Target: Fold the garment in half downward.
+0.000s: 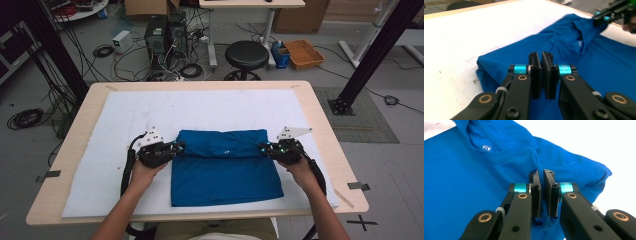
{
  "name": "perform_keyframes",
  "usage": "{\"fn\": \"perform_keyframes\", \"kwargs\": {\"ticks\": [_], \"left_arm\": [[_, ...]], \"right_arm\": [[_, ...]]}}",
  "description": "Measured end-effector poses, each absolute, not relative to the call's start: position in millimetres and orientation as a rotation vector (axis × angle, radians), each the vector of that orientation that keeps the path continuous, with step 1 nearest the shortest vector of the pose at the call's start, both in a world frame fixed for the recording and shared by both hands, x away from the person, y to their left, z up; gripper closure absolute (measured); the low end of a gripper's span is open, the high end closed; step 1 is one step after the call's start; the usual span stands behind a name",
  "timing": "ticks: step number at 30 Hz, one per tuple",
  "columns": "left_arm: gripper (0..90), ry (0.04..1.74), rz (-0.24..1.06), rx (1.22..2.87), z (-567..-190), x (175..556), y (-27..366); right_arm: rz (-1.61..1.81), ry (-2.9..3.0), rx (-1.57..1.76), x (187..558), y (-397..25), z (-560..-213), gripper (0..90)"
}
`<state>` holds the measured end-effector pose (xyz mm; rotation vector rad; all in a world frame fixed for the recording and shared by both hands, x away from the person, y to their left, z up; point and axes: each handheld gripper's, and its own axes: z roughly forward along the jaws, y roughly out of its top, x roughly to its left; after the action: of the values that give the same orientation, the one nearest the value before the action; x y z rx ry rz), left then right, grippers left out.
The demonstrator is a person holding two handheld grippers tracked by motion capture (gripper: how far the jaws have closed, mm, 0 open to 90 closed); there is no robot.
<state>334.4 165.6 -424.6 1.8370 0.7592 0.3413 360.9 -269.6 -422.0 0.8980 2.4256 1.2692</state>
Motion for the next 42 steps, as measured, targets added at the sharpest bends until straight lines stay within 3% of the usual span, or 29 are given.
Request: {"fn": "perform_keyframes", "kwargs": {"ticks": [2,3,4,6,8,15,19,20,22,23,32,38,41,42], "left_arm": [[85.7,0.745,0.325,1.893,-431.1,322.4,167.4],[85.1,0.739,0.326,1.922,-434.6,317.0,168.4],[81.9,0.743,0.325,1.928,-436.5,313.3,169.6],[64.5,0.796,0.309,1.885,-433.1,314.0,171.4],[61.4,0.806,0.308,1.839,-426.5,318.4,169.9],[51.0,0.806,0.203,1.949,-432.6,339.9,129.8],[51.5,0.812,0.162,2.051,-442.5,346.1,108.7],[56.5,0.813,0.162,2.084,-443.8,345.9,105.4],[77.7,0.796,0.195,2.124,-445.2,343.7,100.9],[82.6,0.791,0.198,2.119,-443.9,342.8,101.5],[84.9,0.612,0.172,2.01,-422.5,313.2,121.8],[78.5,0.488,0.064,2.047,-430.8,284.0,131.2],[58.8,0.504,0.057,2.0,-428.7,274.8,140.2],[57.5,0.524,0.074,1.972,-426.2,272.9,144.3]], "right_arm": [[1.242,2.449,0.843,352.6,-272.6,-422.2,81.8],[1.228,2.472,0.858,348.9,-274.5,-422.9,72.7],[1.237,2.487,0.881,346.5,-276.7,-423.5,63.9],[1.293,2.48,0.925,343.6,-280.4,-422.4,58.7],[1.355,2.44,0.947,343.7,-277.9,-418.8,53.3],[1.254,2.566,0.884,352.8,-229.2,-429.6,55.6],[1.145,2.634,0.895,358.8,-218.9,-439.3,75.6],[1.145,2.635,0.874,358.5,-219.6,-439.5,82.1],[1.18,2.624,0.858,356.5,-223.4,-437.3,86.8],[1.202,2.614,0.852,355.2,-225.8,-435.7,87.2],[1.352,2.601,0.678,331.1,-244.0,-424.2,87.7],[1.376,2.678,0.547,304.6,-249.9,-424.3,87.2],[1.396,2.737,0.551,295.4,-256.8,-427.1,73.8],[1.424,2.739,0.566,293.0,-260.6,-426.7,72.5]]}}
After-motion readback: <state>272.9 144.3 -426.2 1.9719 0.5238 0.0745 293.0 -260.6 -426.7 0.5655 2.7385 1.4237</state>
